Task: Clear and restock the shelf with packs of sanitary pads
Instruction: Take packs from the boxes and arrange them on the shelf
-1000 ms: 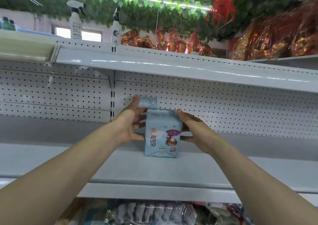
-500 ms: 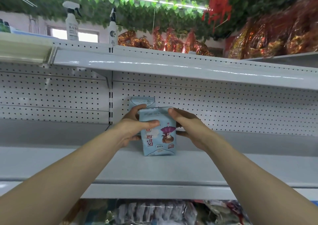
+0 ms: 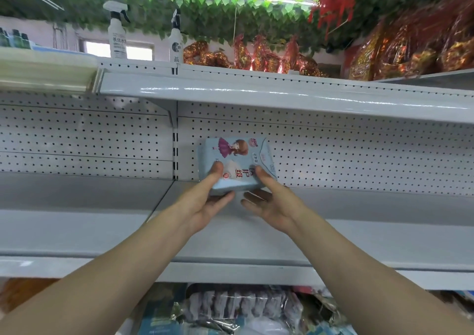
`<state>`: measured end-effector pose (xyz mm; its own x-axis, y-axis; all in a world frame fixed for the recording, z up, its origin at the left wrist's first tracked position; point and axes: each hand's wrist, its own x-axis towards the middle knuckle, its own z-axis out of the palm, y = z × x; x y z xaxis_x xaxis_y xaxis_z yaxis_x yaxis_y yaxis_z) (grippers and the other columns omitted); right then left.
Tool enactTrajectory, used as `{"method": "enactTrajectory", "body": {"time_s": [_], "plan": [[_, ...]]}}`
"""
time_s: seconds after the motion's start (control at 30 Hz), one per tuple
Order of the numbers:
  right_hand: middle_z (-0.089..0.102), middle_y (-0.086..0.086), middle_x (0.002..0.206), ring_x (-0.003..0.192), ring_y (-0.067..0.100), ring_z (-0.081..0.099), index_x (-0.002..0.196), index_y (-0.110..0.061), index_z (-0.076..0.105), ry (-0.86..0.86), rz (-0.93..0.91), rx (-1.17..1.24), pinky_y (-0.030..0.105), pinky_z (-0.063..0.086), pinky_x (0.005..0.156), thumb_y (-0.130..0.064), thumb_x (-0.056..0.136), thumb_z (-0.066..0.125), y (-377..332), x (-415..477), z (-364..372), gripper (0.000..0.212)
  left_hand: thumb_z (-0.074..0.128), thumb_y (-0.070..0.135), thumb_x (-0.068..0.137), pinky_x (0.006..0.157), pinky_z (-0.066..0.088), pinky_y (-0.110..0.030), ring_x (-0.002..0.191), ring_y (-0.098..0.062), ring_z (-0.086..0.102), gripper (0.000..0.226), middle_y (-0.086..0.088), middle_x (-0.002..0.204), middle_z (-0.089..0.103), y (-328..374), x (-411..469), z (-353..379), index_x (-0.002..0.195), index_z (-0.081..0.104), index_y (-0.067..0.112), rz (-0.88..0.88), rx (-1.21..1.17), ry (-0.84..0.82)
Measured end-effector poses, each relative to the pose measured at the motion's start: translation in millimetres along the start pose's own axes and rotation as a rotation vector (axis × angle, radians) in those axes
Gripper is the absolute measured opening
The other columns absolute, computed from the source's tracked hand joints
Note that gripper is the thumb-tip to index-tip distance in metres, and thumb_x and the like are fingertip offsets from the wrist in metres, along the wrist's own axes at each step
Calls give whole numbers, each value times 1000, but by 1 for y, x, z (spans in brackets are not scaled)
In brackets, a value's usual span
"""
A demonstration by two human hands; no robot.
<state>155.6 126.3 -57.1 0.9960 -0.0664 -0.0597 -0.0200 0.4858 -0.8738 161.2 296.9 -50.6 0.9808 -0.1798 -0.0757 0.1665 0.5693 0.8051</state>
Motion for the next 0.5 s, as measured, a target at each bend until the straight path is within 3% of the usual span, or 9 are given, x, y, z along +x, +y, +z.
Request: {"method": "enactTrajectory", "body": {"time_s": [0.07, 0.13, 0.2, 0.3, 0.43, 0.5], "plan": [[70, 19, 114, 107, 34, 67, 115, -7, 64, -20, -24, 122, 49, 60, 88, -15, 82, 79, 0, 4, 2, 37, 78, 38, 75, 94, 54, -44, 105, -30, 65, 51, -16, 107, 67, -1, -4, -3, 111, 62, 6, -54, 165, -24], [71, 18, 117, 108, 34, 69, 127, -7, 60, -26, -65, 128, 46, 62, 80, -8, 79, 80, -5, 10, 0, 52, 79, 46, 68, 99, 48, -47, 110, -27, 58, 55, -6, 105, 63, 3, -3, -10, 109, 61, 14, -54, 454, 22], [71, 15, 120, 108, 31, 70, 133, -11, 54, 11, -128, -36, 42, 62, 72, -4, 76, 83, -13, 17, 0, 64, 80, 42, 76, 110, 37, -45, 119, -23, 50, 51, 2, 109, 61, 14, 4, -18, 116, 59, 19, 56, 609, 94], [69, 4, 123, 104, 22, 71, 129, -16, 55, 25, -232, -382, 36, 62, 71, -1, 70, 88, -22, 27, 5, 70, 83, 41, 76, 99, 37, -35, 121, -20, 51, 78, -2, 131, 57, 34, 22, -26, 143, 47, 22, 177, 684, 102], [69, -11, 113, 96, 14, 73, 122, -21, 57, -93, -263, -627, 27, 60, 68, -1, 71, 88, -27, 33, 16, 63, 84, 31, 77, 98, 49, -38, 107, -16, 66, 59, 5, 114, 73, 48, 41, -26, 131, 61, 27, 173, 836, -52], [67, -12, 117, 102, 14, 71, 126, -20, 56, -142, -259, -705, 27, 60, 70, -1, 72, 87, -29, 39, 19, 65, 82, 24, 80, 84, 57, -36, 97, -14, 71, 51, 6, 109, 75, 50, 46, -25, 128, 63, 26, 148, 845, -87]]}}
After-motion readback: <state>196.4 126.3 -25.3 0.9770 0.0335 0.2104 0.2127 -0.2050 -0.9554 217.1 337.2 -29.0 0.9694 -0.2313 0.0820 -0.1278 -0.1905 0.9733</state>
